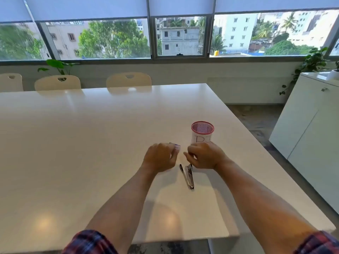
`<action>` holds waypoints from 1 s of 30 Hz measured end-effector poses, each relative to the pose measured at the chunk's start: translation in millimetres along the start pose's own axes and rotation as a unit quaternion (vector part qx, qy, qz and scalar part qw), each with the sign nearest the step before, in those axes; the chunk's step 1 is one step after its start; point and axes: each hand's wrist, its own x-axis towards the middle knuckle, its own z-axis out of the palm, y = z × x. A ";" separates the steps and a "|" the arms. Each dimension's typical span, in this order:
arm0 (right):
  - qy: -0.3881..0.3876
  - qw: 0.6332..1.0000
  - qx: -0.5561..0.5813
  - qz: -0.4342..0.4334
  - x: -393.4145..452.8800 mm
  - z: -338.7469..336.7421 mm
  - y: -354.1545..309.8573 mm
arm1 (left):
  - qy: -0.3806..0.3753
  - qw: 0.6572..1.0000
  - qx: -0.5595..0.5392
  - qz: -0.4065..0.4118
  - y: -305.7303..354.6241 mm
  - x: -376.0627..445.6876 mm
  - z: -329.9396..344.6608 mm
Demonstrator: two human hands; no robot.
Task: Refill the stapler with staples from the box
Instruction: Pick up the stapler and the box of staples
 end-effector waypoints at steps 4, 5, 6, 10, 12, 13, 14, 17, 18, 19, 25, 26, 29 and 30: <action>-0.161 0.984 0.031 0.069 -5.4 8.8 -2.5 | -0.111 0.993 -0.013 -0.028 8.1 -6.4 4.3; -0.174 0.979 0.048 0.092 -5.5 9.2 -1.8 | -0.128 0.991 -0.025 -0.035 9.0 -6.7 5.9; -0.181 0.975 0.060 0.114 -5.7 9.6 -1.7 | -0.143 0.988 -0.033 -0.040 10.4 -6.6 7.6; -0.207 0.960 0.091 0.165 -8.8 11.7 -1.0 | -0.193 0.977 -0.065 -0.061 14.1 -3.7 12.2; -0.221 0.943 0.134 0.208 -10.7 14.9 -1.2 | -0.211 0.972 -0.080 -0.070 14.6 -1.4 14.1; -0.227 0.932 0.158 0.233 -11.2 16.7 -1.6 | -0.218 0.969 -0.088 -0.078 15.0 -0.1 14.6; -0.237 0.920 0.175 0.257 -10.1 16.8 -3.0 | -0.225 0.966 -0.096 -0.087 15.4 1.0 15.3; -0.280 0.886 0.206 0.309 -0.5 14.3 -5.5 | -0.242 0.955 -0.128 -0.118 14.4 4.7 17.4; -0.290 0.873 0.214 0.328 3.2 12.6 -6.2 | -0.246 0.950 -0.143 -0.129 13.5 6.1 17.7; -0.296 0.863 0.222 0.344 5.9 12.3 -6.3 | -0.248 0.945 -0.161 -0.139 11.7 7.0 18.4; -0.304 0.835 0.236 0.393 13.7 11.2 -7.8 | -0.233 0.922 -0.243 -0.192 3.6 9.9 19.0; -0.304 0.832 0.239 0.399 14.5 10.0 -8.2 | -0.235 0.912 -0.268 -0.204 3.0 10.7 17.9; -0.300 0.817 0.260 0.418 16.2 7.4 -11.2 | -0.229 0.871 -0.371 -0.227 0.1 10.6 15.1; -0.295 0.814 0.267 0.424 16.2 7.3 -12.6 | -0.224 0.857 -0.402 -0.231 -0.6 9.8 15.4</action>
